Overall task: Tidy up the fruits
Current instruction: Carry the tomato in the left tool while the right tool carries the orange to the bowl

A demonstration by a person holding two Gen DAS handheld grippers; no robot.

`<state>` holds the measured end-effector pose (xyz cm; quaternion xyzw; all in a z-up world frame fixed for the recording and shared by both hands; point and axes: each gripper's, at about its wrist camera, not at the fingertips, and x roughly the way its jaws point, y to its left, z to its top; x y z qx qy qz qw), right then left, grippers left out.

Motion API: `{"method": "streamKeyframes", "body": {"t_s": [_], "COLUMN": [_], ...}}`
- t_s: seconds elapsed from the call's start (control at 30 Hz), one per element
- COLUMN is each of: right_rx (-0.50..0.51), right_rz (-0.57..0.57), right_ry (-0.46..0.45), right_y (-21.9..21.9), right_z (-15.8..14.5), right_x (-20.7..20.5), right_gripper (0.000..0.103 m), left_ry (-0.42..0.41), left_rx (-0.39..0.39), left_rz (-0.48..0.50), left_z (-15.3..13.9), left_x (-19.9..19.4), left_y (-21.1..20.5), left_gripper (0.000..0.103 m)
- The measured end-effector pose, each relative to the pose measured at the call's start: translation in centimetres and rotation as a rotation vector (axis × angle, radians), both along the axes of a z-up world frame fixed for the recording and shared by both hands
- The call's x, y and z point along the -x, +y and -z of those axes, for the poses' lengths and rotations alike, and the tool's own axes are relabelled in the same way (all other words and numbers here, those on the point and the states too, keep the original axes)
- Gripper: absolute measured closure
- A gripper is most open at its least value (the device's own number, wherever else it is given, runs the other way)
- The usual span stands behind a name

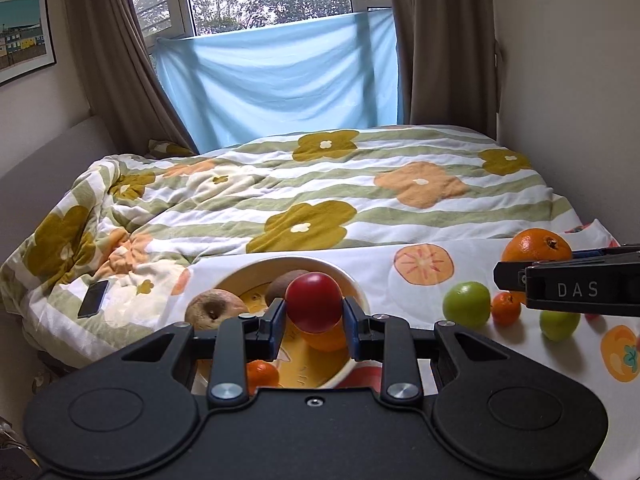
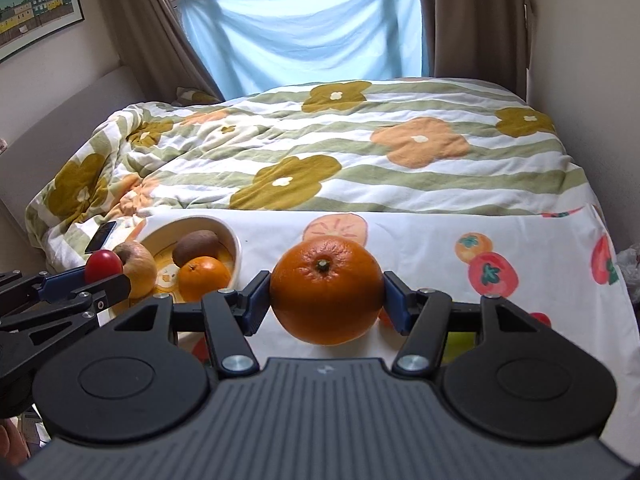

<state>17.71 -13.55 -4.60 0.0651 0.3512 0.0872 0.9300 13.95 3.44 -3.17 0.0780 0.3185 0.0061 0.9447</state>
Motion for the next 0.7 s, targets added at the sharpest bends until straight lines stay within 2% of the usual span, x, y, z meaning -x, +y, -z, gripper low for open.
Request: {"method": "streamKeyframes", "body": {"t_s": [0.3, 0.7], "right_rx": [-0.003, 0.003], "right_rz": [-0.023, 0.01], "right_ry": [0.023, 0.077], "right_y": [6.2, 10.6], "right_z": [0.4, 2.9], "right_x": [-4.6, -10.0], "right_gripper": [0.029, 0.029], "left_ry": [0.005, 0.102], "left_rx": [-0.017, -0.022], "left_rz": [0.008, 0.092], "left_z": [-0.1, 3.6], "left_x": [-5.1, -12.7], "left_y": [5.5, 9.0], "left_gripper": [0.069, 0.069]}}
